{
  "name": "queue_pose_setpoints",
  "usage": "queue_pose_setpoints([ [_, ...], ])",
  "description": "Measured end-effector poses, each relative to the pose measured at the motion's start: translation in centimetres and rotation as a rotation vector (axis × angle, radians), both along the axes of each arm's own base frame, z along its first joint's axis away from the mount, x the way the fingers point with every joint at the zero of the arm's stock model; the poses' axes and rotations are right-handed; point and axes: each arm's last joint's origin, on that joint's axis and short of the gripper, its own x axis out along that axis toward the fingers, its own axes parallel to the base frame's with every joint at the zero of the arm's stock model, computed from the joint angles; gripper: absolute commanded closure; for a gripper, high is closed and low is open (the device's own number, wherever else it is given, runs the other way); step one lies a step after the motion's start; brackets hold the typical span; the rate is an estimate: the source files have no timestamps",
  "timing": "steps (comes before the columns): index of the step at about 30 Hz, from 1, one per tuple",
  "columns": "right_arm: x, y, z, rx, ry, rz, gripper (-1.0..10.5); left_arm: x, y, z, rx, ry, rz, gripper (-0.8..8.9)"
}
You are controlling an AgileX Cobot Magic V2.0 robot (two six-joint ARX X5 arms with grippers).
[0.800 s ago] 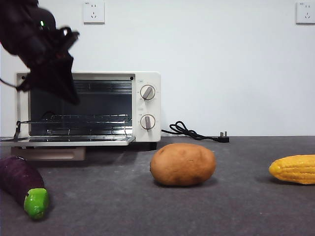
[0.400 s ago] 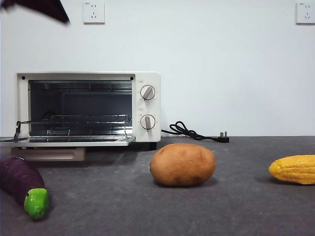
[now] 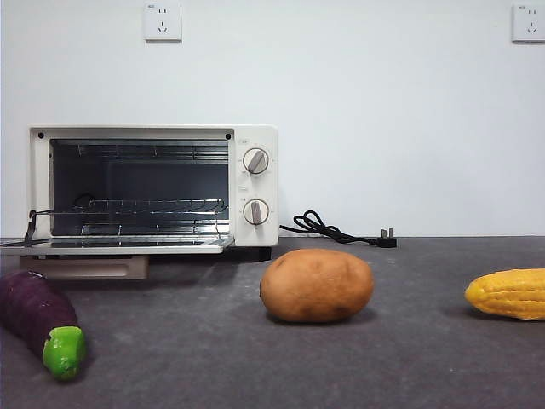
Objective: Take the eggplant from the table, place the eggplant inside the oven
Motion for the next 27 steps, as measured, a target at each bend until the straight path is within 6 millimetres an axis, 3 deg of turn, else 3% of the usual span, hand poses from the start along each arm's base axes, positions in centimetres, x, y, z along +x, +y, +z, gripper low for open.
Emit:
queue_pose_setpoints([
  [6,-0.1,0.1,0.0,-0.001,0.004,0.012,2.9,-6.0,1.1,0.2,0.01,-0.081,0.093,8.19],
  [9,-0.3,0.4,-0.2,-0.008,0.017,0.034,2.9,-7.7,1.4,0.1,0.011,-0.095,0.107,8.19],
  [19,0.1,2.7,-0.9,-0.035,0.059,0.128,2.9,-7.4,1.5,-0.5,0.042,-0.025,0.15,8.19],
  [27,2.5,8.4,-4.1,-0.174,0.156,0.215,2.9,-7.4,1.5,-0.5,0.042,-0.025,0.15,8.19],
])
